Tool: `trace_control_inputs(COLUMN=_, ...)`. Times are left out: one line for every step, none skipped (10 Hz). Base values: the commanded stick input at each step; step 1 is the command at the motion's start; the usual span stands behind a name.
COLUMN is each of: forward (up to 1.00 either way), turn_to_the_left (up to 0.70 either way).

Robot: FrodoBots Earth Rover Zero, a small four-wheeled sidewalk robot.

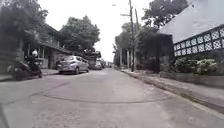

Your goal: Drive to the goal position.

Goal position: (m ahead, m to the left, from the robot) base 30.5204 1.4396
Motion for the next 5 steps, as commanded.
trace_control_inputs(forward=0.7, turn_to_the_left=0.0)
trace_control_inputs(forward=0.7, turn_to_the_left=0.0)
trace_control_inputs(forward=0.7, turn_to_the_left=0.0)
trace_control_inputs(forward=0.7, turn_to_the_left=0.0)
trace_control_inputs(forward=0.7, turn_to_the_left=0.0)
